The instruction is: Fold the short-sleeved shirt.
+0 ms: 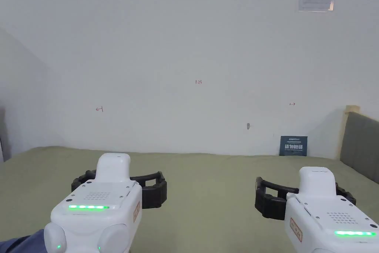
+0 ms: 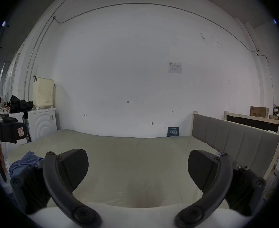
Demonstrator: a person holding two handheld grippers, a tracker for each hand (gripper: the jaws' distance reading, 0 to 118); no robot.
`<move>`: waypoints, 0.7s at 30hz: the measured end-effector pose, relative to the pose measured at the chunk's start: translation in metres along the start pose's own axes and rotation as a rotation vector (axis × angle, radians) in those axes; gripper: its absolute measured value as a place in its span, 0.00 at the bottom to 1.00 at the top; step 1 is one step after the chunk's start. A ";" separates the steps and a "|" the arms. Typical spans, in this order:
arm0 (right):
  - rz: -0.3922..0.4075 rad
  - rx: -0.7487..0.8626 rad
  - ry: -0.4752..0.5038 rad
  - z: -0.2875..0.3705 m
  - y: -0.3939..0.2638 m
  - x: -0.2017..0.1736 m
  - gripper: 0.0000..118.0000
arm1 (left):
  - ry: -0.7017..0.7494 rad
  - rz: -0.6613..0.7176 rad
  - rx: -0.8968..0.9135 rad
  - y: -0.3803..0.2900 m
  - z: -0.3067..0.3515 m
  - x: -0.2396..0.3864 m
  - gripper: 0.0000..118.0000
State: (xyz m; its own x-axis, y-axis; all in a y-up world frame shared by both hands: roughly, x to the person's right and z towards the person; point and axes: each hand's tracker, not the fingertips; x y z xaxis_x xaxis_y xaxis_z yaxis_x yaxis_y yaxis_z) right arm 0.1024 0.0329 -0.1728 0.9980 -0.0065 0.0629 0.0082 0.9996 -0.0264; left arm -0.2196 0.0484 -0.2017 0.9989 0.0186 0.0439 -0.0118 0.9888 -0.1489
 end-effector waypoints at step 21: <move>0.023 -0.026 0.008 0.001 -0.005 -0.009 1.00 | -0.011 -0.030 -0.014 0.000 0.003 0.005 1.00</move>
State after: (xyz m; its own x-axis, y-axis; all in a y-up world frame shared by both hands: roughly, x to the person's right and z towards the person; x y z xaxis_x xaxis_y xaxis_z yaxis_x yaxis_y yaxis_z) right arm 0.0938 0.0284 -0.1724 0.9984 0.0164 0.0536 -0.0135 0.9985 -0.0538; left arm -0.2152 0.0493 -0.1987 0.9982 -0.0096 0.0596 0.0191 0.9868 -0.1610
